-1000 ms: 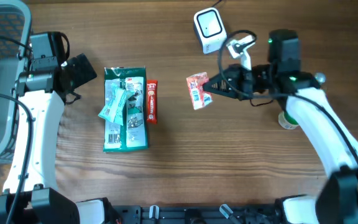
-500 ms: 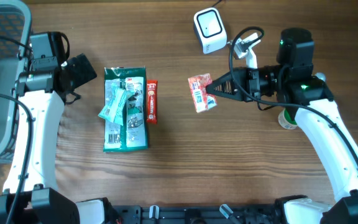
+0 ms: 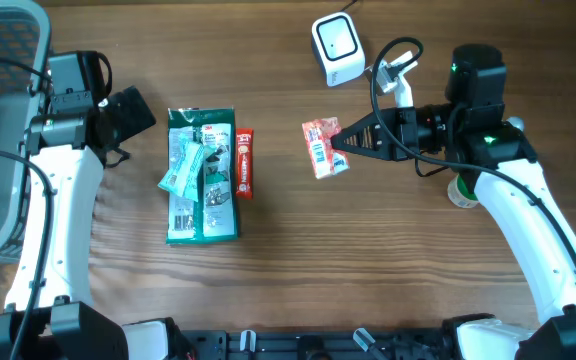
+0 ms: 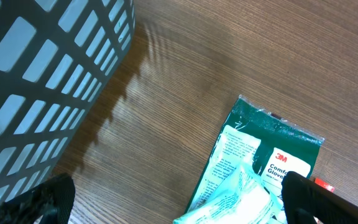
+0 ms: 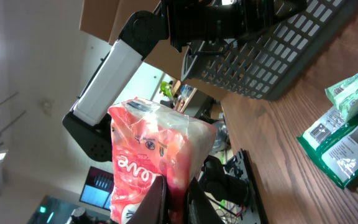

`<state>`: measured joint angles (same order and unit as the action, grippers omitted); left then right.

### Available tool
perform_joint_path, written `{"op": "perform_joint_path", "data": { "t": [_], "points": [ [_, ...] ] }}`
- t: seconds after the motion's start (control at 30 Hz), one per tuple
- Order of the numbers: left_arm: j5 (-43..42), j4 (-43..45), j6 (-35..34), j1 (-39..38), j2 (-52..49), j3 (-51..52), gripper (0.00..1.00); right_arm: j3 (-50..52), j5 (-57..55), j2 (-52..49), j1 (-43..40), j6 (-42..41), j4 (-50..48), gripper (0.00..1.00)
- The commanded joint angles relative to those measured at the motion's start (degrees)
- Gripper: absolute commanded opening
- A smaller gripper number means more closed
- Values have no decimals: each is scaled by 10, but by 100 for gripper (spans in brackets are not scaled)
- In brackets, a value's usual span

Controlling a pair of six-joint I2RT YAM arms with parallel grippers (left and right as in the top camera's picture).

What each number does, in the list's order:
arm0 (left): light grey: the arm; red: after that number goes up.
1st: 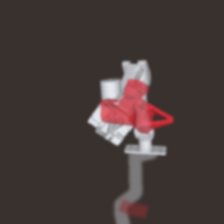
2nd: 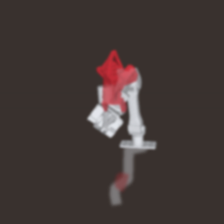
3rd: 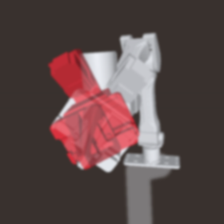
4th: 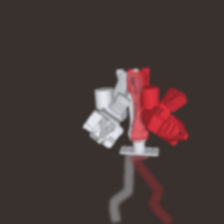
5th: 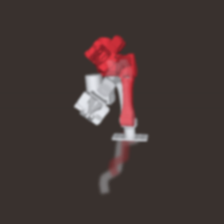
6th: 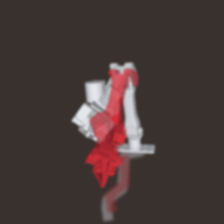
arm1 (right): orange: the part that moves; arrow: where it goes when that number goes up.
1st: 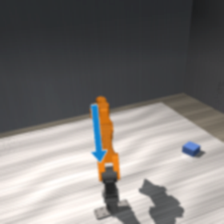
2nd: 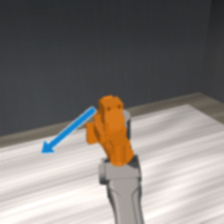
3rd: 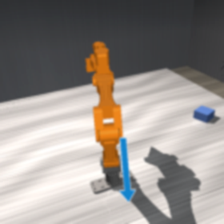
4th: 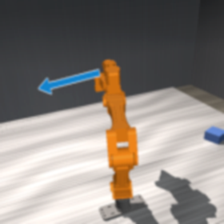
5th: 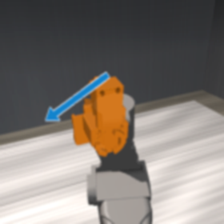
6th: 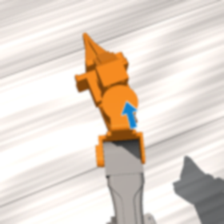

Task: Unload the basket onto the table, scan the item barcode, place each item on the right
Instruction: 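Lift red snack pack with right gripper and hold it near scanner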

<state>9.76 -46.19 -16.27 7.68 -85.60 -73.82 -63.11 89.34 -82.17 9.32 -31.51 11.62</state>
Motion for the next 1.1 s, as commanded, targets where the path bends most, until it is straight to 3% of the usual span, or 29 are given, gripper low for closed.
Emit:
{"op": "perform_joint_path", "data": {
  "t": [0.0,0.53,0.8,0.93,1.07],
  "points": [
    [1,2,-7,3,1,-3,100,2,5,9,2,-2,-4,5],
    [1,1,-7,3,1,-3,100,2,-33,9,2,3,-4,6],
    [1,1,-7,3,1,-3,100,2,-312,7,2,107,123,8],
    [1,1,-7,3,1,-3,100,2,-410,7,2,182,190,8],
    [1,1,-7,3,1,-3,100,2,-479,7,3,196,224,8]
  ]
}}
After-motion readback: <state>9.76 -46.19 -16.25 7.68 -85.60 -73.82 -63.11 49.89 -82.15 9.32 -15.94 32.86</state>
